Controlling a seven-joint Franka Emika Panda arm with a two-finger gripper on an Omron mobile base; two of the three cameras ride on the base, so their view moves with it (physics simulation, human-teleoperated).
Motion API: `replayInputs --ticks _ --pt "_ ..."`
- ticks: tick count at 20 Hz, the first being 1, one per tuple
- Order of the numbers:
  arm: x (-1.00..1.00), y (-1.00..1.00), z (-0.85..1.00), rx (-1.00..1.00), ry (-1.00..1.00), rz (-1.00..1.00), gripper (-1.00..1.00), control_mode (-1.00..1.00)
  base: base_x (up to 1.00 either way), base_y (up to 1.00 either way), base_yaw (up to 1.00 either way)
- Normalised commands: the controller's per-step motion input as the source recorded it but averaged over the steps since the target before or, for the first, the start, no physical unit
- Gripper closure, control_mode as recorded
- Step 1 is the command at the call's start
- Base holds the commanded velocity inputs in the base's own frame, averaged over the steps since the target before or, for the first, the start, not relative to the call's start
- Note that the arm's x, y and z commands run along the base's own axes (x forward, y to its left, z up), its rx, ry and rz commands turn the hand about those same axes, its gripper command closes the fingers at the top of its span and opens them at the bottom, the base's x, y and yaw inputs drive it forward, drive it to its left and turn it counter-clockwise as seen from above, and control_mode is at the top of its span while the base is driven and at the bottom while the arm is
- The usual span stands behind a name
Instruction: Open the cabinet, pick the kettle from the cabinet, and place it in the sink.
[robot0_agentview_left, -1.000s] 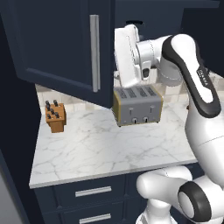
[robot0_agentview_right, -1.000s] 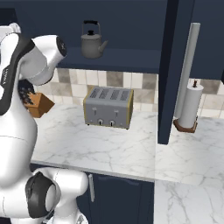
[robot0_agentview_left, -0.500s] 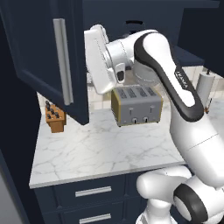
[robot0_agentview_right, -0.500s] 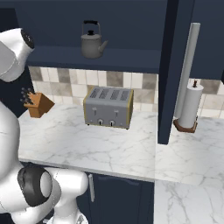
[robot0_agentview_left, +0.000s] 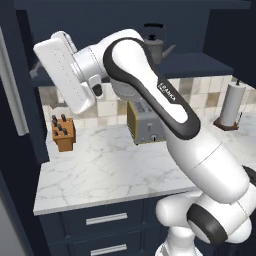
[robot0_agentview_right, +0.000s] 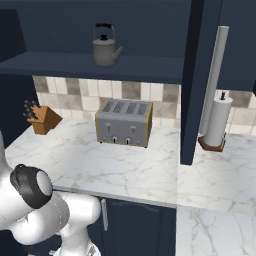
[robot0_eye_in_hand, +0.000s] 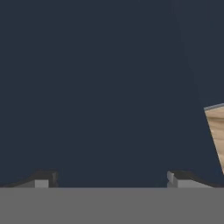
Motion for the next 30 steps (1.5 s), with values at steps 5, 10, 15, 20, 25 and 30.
replayInputs --ticks 5,10,15,20,25,30 --pt "-0.14 0.02 -0.06 -0.02 -0.1 0.0 -1.0 -1.0 0.0 0.0 0.0" --pt "-0.33 -0.35 -0.09 0.0 -0.13 0.01 -1.0 -1.0 0.0 0.0 0.0" --pt "-0.48 -0.62 -0.09 0.0 -0.13 0.01 -1.0 -1.0 0.0 0.0 0.0" --pt "-0.5 -0.7 -0.04 0.0 -0.14 0.0 -1.0 -1.0 0.0 0.0 0.0" --pt "-0.34 -0.73 0.0 0.0 -0.12 0.0 -1.0 -1.0 0.0 0.0 0.0" --pt "-0.27 -0.75 0.0 0.0 -0.13 0.0 -1.0 -1.0 0.0 0.0 0.0"
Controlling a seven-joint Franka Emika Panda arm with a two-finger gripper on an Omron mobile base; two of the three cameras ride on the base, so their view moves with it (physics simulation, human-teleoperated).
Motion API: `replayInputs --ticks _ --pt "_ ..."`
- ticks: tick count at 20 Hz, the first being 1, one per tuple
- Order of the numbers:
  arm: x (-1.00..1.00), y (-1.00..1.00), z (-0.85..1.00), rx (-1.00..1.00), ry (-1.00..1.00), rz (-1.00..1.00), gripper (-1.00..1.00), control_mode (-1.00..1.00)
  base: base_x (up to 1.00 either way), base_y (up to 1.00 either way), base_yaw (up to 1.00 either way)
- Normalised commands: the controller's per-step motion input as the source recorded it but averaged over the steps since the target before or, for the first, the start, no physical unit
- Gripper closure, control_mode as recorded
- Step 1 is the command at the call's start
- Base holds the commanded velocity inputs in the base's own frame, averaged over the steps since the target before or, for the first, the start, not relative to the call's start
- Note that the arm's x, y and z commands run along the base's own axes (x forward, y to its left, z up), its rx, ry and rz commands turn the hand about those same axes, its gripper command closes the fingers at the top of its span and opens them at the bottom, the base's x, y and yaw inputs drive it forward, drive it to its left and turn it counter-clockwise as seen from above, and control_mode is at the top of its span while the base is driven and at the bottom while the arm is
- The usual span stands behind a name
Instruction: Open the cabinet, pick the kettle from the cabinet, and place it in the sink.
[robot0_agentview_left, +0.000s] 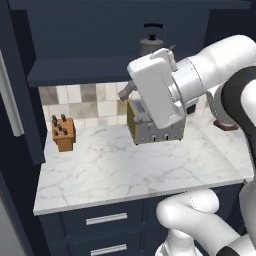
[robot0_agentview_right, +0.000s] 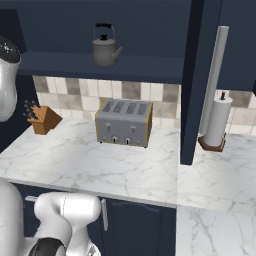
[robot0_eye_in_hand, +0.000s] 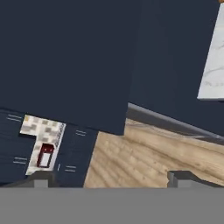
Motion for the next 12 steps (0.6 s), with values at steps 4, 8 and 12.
replayInputs --ticks 4,8,12 --pt "-0.24 -0.75 0.0 0.0 -0.11 0.0 -1.0 -1.0 0.0 0.0 0.0" --pt "-0.29 -0.72 0.01 -0.02 -0.16 0.0 -1.0 -1.0 0.0 0.0 0.0" --pt "-0.4 -0.45 0.17 -0.14 -0.24 0.0 -1.0 -1.0 0.0 0.0 0.0"
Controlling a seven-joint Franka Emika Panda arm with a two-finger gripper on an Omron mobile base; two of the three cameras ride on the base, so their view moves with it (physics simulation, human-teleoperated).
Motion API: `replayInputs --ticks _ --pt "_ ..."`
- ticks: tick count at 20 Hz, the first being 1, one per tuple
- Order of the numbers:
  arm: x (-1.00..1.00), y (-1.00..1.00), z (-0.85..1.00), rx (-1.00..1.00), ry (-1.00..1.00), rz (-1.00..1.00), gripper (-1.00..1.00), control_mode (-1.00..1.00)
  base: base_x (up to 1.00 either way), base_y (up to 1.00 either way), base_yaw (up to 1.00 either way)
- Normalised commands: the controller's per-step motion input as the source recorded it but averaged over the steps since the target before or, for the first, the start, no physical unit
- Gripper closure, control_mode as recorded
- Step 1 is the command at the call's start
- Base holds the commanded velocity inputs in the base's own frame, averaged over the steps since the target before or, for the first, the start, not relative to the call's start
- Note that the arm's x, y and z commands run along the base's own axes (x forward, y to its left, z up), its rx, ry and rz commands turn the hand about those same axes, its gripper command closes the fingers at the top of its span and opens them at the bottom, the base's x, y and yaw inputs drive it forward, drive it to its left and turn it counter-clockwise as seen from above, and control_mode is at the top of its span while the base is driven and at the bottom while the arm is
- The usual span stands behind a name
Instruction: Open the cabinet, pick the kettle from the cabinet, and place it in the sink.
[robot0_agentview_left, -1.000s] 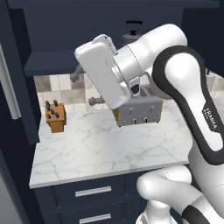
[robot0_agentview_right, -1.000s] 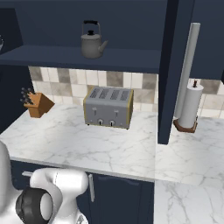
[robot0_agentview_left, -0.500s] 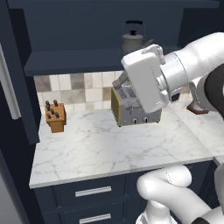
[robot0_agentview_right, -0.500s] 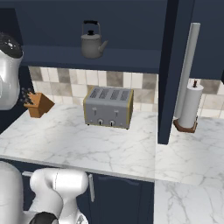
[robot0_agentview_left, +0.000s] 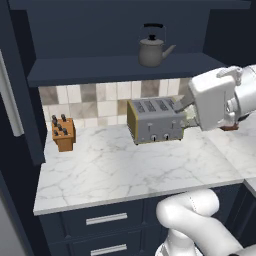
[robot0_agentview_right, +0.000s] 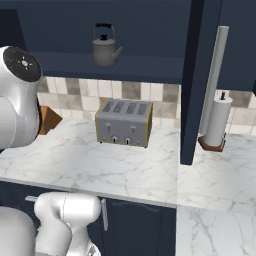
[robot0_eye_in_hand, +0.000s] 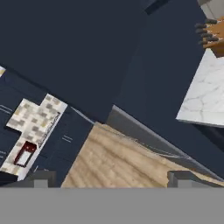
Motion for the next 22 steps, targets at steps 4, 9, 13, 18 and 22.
replayInputs --ticks 4,9,13,18,22 --pt "-0.33 -0.17 0.23 -0.25 -0.27 0.0 -1.0 -1.0 0.0 0.0 0.0" --pt "-0.13 -0.07 0.17 -0.31 -0.23 -0.01 -1.0 -1.0 0.0 0.0 0.0" --pt "-0.02 -0.3 0.03 -0.24 -0.15 0.0 -1.0 -1.0 0.0 0.0 0.0" --pt "0.0 -0.44 0.0 -0.16 -0.09 0.0 -1.0 -1.0 0.0 0.0 0.0" --pt "0.0 -0.46 0.0 -0.14 -0.15 0.0 -1.0 -1.0 0.0 0.0 0.0"
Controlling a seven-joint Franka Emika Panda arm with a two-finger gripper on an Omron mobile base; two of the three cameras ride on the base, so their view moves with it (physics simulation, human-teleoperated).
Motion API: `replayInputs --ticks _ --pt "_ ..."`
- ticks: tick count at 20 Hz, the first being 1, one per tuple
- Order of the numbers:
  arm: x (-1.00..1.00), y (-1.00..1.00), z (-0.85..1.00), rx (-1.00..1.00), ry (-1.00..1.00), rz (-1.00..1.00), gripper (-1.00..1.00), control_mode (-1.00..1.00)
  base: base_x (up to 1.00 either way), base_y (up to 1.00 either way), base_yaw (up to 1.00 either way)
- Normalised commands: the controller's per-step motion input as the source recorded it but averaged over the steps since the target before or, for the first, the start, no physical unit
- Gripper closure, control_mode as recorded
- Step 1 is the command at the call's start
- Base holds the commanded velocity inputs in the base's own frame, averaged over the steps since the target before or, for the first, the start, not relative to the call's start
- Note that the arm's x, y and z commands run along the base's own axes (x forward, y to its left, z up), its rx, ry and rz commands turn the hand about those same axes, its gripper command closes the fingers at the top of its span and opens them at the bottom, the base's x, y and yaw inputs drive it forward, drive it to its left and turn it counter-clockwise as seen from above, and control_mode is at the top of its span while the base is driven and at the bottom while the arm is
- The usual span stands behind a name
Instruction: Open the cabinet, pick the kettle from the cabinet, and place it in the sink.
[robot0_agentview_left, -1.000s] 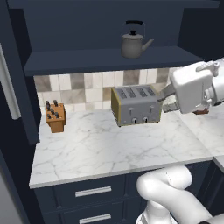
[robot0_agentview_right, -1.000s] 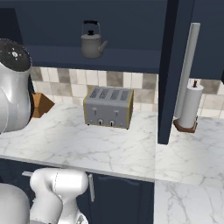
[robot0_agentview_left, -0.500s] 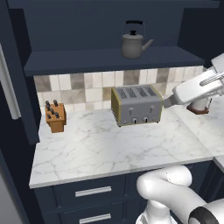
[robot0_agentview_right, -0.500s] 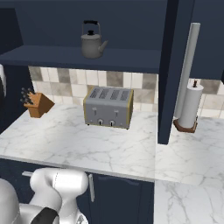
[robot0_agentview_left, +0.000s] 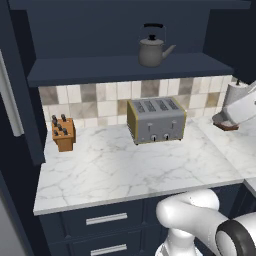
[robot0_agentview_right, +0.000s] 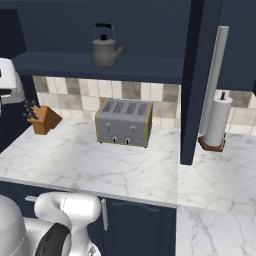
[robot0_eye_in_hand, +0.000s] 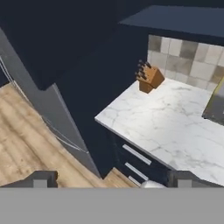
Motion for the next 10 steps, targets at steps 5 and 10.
replayInputs --ticks 5,10 --pt "-0.01 -0.36 0.0 -0.17 -0.26 0.0 -1.0 -1.0 0.0 0.0 0.0" --pt "0.03 -0.38 0.04 -0.11 -0.16 0.0 -1.0 -1.0 0.0 0.0 0.0"
